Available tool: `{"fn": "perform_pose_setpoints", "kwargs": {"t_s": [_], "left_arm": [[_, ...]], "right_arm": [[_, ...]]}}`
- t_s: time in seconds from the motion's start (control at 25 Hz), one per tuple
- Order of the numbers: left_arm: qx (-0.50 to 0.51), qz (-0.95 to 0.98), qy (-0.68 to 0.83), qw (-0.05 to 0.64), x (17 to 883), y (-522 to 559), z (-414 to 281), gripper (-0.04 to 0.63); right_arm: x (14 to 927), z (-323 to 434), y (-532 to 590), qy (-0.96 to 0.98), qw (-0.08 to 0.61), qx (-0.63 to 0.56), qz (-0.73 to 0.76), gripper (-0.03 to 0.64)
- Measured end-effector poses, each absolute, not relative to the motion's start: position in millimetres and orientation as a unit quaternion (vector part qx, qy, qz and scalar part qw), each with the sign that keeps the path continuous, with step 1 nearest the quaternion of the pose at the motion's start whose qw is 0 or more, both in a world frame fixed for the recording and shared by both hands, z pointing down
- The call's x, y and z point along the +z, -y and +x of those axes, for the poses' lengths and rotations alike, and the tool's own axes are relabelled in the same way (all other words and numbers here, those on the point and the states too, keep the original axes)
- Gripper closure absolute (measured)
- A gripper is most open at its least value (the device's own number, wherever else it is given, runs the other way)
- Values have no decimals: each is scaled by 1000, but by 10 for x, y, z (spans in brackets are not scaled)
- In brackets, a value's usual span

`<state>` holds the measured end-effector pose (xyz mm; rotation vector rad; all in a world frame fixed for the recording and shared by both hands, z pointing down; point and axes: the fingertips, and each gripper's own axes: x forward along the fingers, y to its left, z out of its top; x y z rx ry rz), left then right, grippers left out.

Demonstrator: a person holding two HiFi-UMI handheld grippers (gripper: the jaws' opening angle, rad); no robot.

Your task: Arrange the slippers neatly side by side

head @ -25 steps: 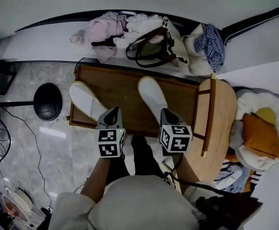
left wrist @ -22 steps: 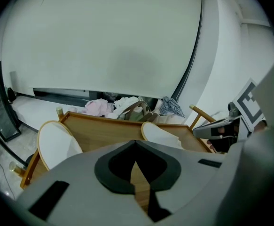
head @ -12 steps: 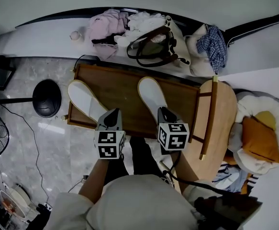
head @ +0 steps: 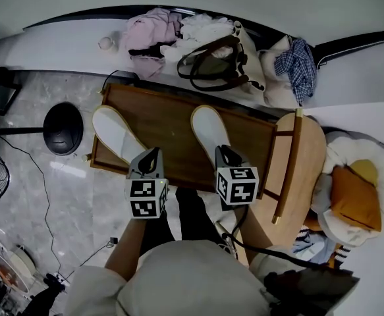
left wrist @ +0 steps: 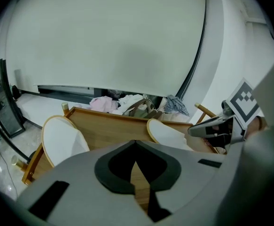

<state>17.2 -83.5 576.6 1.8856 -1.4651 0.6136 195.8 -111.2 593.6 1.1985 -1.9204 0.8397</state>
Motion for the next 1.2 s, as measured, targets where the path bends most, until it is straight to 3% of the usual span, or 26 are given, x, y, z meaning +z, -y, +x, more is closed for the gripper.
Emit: {"fn": "perform_pose_setpoints", "kwargs": {"t_s": [0.36,0.48,0.96,1.2], "left_arm": [[231,704,578,342,5838,756,103,592],[229,699,583,345,5857,763,88,592],[230,683,599,349,5894,722,-41,592],[232,681,600,352,5915,734,-54,592]], "right_arm": [[6047,1910,1177,754,370,313,443,572],[6102,1884,1214,756,376,313,436,493],[6315,1808,1293,758,420,284,410,476],[6359,1815,1296,753,422,296,410,502]]}}
